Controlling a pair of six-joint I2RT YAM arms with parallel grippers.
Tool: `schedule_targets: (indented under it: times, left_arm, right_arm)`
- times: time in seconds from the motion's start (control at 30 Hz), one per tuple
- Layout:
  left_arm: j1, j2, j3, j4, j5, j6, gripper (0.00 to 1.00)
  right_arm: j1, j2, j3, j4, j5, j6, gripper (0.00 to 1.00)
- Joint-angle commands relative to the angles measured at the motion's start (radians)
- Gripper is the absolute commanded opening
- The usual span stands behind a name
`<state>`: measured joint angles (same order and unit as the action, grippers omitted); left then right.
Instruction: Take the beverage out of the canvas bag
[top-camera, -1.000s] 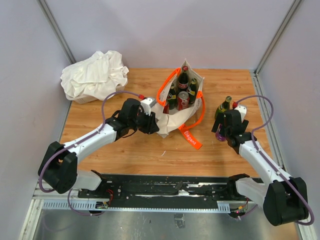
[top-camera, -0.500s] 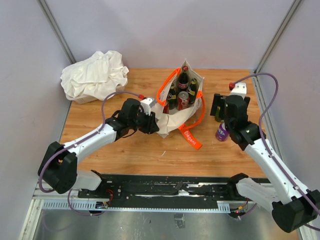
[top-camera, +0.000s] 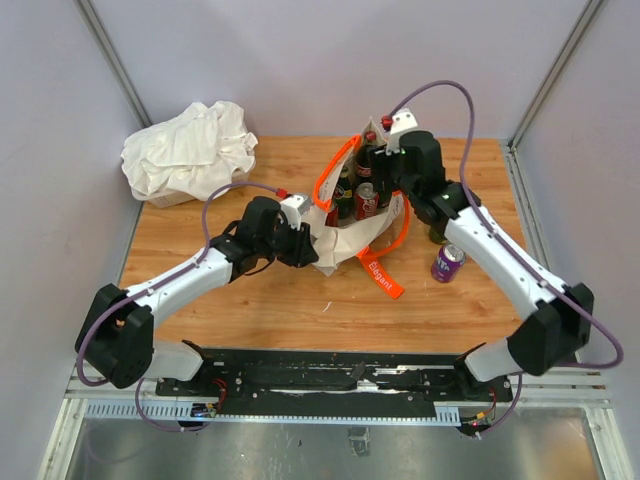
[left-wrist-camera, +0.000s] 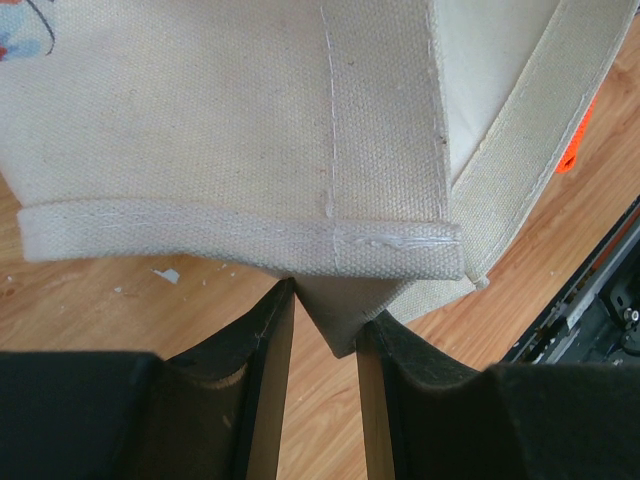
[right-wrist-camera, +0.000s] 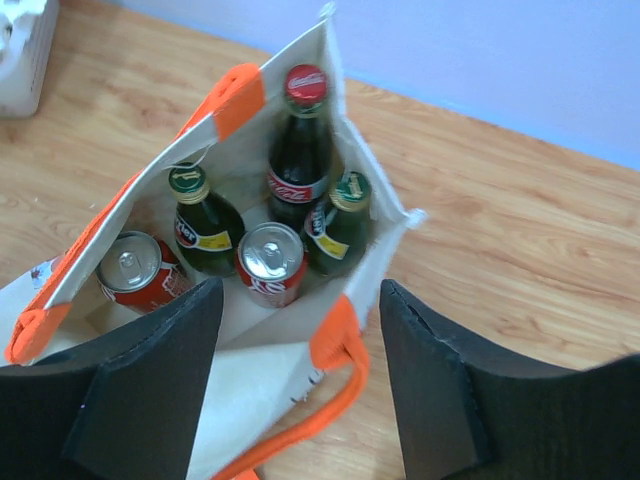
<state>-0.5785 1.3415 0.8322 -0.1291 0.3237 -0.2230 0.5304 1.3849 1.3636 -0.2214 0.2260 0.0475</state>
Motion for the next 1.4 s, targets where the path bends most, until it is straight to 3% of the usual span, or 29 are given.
schedule_targets:
  times: [0.0, 0.17, 0.33, 0.53, 0.8, 1.37]
  left_arm:
    - [-0.015, -0.022, 0.018, 0.024, -0.008, -0.017, 0.34]
    - [-0.015, -0.019, 0.011, 0.030, -0.007, -0.019, 0.34]
    - [-0.015, -0.020, 0.001, 0.029, -0.009, -0.014, 0.34]
    - [-0.015, -0.018, -0.014, 0.029, -0.010, -0.008, 0.35]
    - [-0.015, -0.018, -0.025, 0.028, -0.011, -0.004, 0.34]
    - [-0.015, 0.000, -0.028, 0.035, -0.005, -0.017, 0.35]
  right_arm:
    - [0.015, 0.122, 0.046, 0.000, -0.093, -0.010, 0.63]
    - [0.013, 0.223, 0.049, 0.018, -0.097, 0.008, 0.64]
    - [-0.006, 0.320, 0.068, 0.003, -0.100, 0.053, 0.82]
    - [-0.028, 0.406, 0.087, 0.004, -0.102, 0.102, 0.90]
    - [-0.045, 0.492, 0.125, 0.000, -0.071, 0.156, 0.90]
    - [-0.075, 0.585, 0.123, 0.006, -0.022, 0.184, 0.78]
